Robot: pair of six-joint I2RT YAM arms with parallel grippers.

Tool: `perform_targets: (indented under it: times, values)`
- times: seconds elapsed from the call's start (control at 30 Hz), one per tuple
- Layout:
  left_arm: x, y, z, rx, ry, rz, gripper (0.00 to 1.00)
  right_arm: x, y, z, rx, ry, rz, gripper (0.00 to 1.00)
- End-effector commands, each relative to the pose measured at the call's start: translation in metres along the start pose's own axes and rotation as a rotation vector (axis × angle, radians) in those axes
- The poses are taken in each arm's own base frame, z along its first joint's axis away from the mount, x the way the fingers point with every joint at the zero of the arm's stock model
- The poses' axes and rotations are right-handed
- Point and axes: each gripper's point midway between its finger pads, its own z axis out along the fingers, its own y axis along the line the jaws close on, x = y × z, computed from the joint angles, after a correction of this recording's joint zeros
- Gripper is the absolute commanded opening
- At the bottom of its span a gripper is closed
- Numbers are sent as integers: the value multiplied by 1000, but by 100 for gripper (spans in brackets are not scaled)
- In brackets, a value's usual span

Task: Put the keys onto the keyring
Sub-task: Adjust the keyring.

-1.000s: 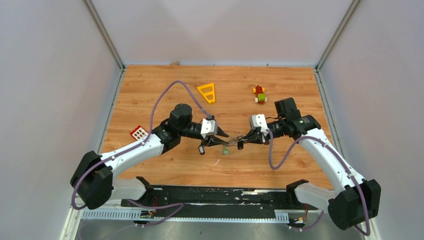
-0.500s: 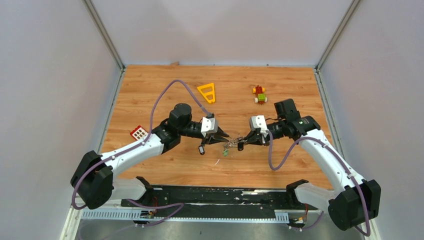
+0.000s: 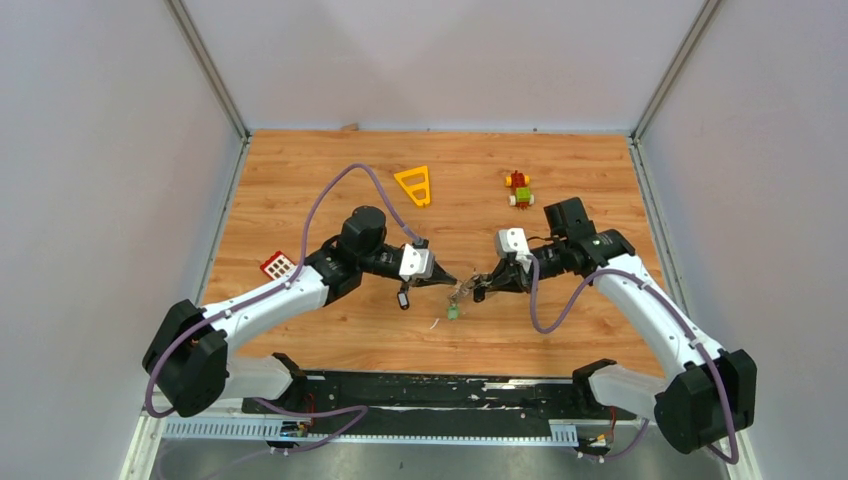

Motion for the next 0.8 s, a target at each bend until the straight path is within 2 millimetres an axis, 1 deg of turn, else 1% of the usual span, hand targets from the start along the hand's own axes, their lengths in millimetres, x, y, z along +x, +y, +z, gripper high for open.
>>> perform_targets:
  times: [0.0, 0.07, 0.17, 0.27, 0.37, 0.47, 0.63, 0.77]
  values:
    - [-6, -4, -1, 60, -1, 135, 1, -21, -9, 1, -16, -61, -12, 0]
    - [-5, -4, -3, 58, 7, 167, 2, -22, -11, 2, -20, -65, 1, 0]
    - [-5, -6, -4, 64, 12, 219, 10, -24, -12, 3, -28, -75, 19, 0]
    - [-2, -5, -6, 55, 24, 254, 18, -26, -13, 3, -31, -81, 33, 0]
    - [1, -4, -6, 35, 30, 284, 29, -27, -13, 3, -34, -87, 44, 0]
    - [0, 1, -6, 3, 33, 311, 37, -27, -13, 4, -38, -91, 54, 0]
    - [-5, 5, -7, -32, 26, 342, 42, -28, -14, 4, -46, -98, 71, 0]
    - [-2, 3, -7, -35, 36, 372, 46, -28, -14, 5, -51, -100, 83, 0]
